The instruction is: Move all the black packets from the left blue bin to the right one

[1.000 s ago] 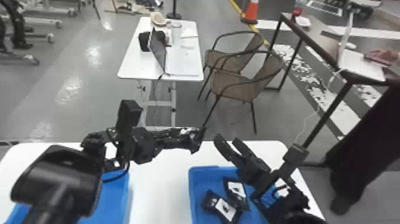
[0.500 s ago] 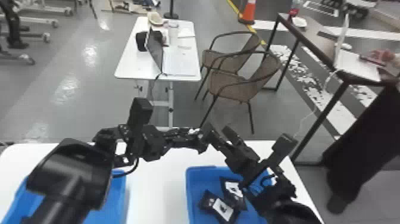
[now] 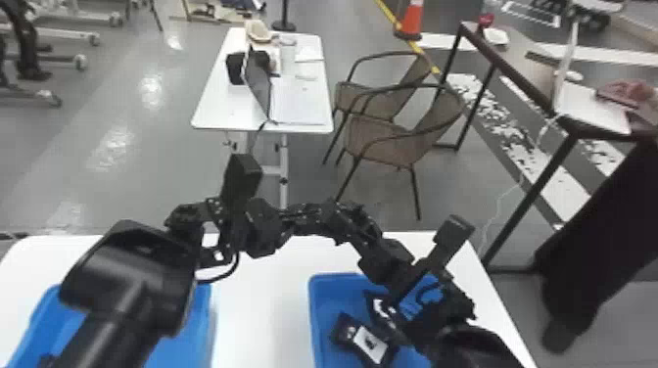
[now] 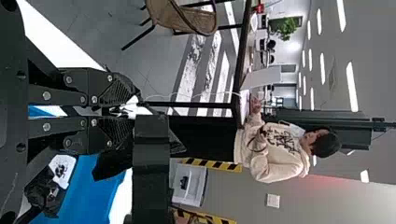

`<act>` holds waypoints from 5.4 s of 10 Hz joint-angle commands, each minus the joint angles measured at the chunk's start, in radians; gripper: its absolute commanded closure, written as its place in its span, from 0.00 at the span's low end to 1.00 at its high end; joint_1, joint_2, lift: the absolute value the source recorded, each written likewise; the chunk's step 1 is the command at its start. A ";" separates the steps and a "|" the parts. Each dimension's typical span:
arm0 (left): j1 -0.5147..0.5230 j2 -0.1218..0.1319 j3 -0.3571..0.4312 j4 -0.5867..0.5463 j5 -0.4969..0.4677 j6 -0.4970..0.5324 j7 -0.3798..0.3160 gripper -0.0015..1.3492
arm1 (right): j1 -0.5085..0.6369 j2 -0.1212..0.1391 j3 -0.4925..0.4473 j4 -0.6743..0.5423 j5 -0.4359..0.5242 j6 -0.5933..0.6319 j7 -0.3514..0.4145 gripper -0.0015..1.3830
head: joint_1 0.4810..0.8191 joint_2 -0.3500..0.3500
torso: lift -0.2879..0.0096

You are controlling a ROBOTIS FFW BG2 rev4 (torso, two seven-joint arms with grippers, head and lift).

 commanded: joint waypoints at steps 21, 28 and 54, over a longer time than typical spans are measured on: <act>0.451 0.032 0.539 -0.436 0.003 0.322 -0.051 0.19 | 0.113 -0.009 -0.241 0.180 0.080 0.129 -0.057 0.89 | 0.63 0.44 | 0.97; 0.429 0.044 0.655 -0.435 -0.355 0.402 -0.156 0.18 | 0.225 0.004 -0.280 -0.067 0.249 -0.077 -0.279 0.22 | 0.63 0.42 | 0.97; 0.231 0.112 0.531 0.006 -0.922 0.529 -0.310 0.36 | 0.267 0.004 -0.186 -0.288 0.037 -0.081 -0.198 0.22 | 0.63 0.72 | 0.97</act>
